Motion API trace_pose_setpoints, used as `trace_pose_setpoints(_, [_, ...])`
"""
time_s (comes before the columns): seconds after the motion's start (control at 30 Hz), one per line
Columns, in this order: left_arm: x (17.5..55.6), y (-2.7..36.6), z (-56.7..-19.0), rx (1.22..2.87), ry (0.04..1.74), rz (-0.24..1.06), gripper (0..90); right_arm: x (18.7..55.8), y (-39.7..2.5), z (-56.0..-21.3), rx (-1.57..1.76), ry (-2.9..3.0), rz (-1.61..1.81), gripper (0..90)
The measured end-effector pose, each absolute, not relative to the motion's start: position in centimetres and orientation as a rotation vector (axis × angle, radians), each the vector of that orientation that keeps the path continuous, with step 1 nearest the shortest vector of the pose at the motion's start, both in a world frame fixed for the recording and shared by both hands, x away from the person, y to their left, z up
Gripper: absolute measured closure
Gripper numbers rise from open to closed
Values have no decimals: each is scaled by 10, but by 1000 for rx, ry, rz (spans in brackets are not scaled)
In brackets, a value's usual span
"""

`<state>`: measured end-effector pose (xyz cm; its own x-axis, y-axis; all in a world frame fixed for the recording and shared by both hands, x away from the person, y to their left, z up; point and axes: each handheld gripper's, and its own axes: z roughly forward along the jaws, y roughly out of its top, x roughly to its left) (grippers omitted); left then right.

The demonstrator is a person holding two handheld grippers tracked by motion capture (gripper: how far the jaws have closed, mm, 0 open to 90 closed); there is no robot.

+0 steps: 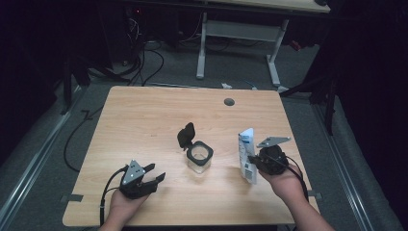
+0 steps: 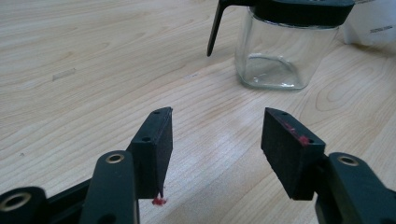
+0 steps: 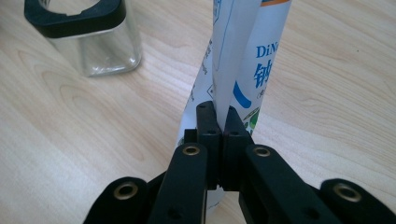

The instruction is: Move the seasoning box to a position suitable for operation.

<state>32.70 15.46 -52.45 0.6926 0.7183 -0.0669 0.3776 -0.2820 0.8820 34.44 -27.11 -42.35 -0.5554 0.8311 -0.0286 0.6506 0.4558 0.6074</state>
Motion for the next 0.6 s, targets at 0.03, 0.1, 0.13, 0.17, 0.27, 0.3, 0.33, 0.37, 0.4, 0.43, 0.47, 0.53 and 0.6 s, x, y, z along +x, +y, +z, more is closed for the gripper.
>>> trace_pose_setpoints(0.03, [327, 155, -525, 1902, 852, 428, 439, 345, -271, -422, 1261, 2398, 780, 898])
trace_pose_setpoints(0.1, [327, 154, -525, 1900, 851, 428, 440, 344, -269, -421, 1261, 2418, 757, 898])
trace_pose_setpoints(0.13, [327, 154, -525, 1901, 850, 428, 439, 344, -269, -420, 1256, 2433, 745, 898])
trace_pose_setpoints(0.17, [327, 154, -525, 1902, 849, 427, 439, 344, -269, -420, 1251, 2439, 740, 897])
trace_pose_setpoints(0.27, [327, 154, -525, 1901, 847, 424, 439, 345, -268, -417, 1252, 2470, 707, 897])
trace_pose_setpoints(0.3, [327, 154, -525, 1902, 846, 424, 439, 345, -268, -416, 1250, 2482, 697, 897])
trace_pose_setpoints(0.33, [327, 153, -525, 1903, 846, 423, 439, 345, -267, -416, 1251, 2488, 687, 897])
trace_pose_setpoints(0.37, [327, 153, -525, 1906, 843, 424, 439, 345, -267, -415, 1253, 2498, 675, 897])
trace_pose_setpoints(0.4, [327, 153, -525, 1907, 842, 425, 440, 346, -267, -414, 1258, 2510, 665, 897])
trace_pose_setpoints(0.43, [327, 153, -525, 1907, 840, 426, 440, 346, -266, -413, 1255, 2519, 648, 897])
trace_pose_setpoints(0.47, [327, 153, -526, 1908, 839, 426, 440, 346, -266, -412, 1254, 2528, 635, 897])
trace_pose_setpoints(0.53, [327, 153, -526, 1906, 839, 425, 439, 346, -265, -411, 1257, 2542, 617, 897])
trace_pose_setpoints(0.6, [327, 153, -526, 1908, 837, 424, 439, 346, -265, -410, 1267, 2554, 599, 897])
